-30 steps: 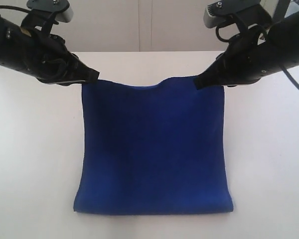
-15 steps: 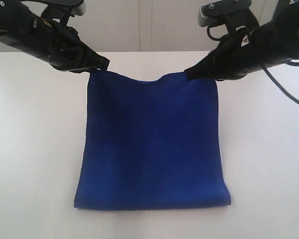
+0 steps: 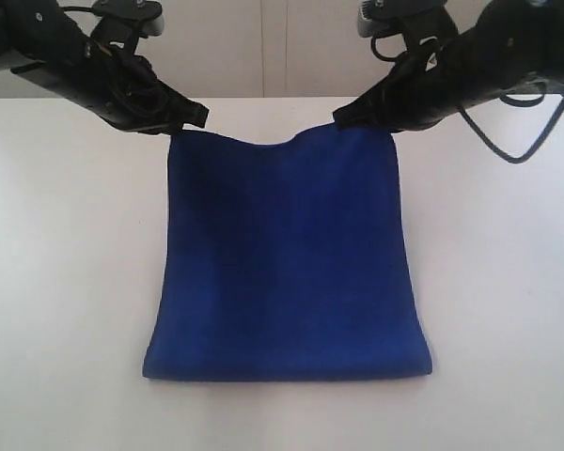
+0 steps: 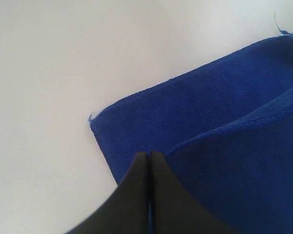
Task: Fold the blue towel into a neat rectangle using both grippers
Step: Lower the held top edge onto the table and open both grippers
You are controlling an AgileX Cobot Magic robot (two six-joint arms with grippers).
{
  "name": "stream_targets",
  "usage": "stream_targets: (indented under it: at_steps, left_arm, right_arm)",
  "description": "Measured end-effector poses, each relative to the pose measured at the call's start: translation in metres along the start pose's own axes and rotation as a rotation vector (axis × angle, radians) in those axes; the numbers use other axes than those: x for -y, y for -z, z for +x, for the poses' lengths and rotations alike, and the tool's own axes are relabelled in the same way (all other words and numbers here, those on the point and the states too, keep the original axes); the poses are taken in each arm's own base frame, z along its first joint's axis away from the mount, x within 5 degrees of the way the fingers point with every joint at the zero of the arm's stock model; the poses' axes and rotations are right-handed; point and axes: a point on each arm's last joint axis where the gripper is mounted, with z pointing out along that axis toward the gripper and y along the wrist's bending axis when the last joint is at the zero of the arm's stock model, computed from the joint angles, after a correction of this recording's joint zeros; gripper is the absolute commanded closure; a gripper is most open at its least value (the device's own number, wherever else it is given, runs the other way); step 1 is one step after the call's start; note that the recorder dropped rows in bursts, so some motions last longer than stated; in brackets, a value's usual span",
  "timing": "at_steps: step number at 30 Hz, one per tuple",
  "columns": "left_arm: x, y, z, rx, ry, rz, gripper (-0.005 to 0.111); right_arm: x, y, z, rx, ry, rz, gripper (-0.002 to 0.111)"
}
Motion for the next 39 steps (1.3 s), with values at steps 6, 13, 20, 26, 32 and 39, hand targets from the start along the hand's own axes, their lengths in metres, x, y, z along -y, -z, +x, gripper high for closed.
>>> stream_targets:
  at_steps: [6,13,20,26,32,39]
  left_arm:
    - [-0.003,-0.015,-0.002,0.011,0.003,-0.01,0.107]
    - [-0.017,-0.027,-0.009,0.02,0.045,-0.03,0.107]
    - [-0.031,-0.04,-0.013,0.021,0.07,-0.048,0.107]
    - [-0.034,-0.055,-0.013,0.012,0.074,-0.047,0.107]
    - [-0.037,-0.067,-0.018,0.037,0.075,-0.056,0.107]
    - [-0.042,-0.087,-0.014,0.043,0.079,-0.068,0.107]
  right_arm:
    - [0.001,-0.019,-0.006,-0.002,0.0,0.0,0.108]
    - [0.002,-0.037,-0.009,-0.011,-0.002,0.0,0.108]
    - [0.004,-0.051,-0.014,-0.008,-0.007,0.003,0.108]
    - [0.013,-0.063,-0.016,-0.014,-0.02,0.017,0.108]
    - [0.026,-0.071,-0.017,-0.011,-0.038,0.037,0.108]
    - [0.027,-0.093,-0.006,-0.029,-0.041,0.039,0.108]
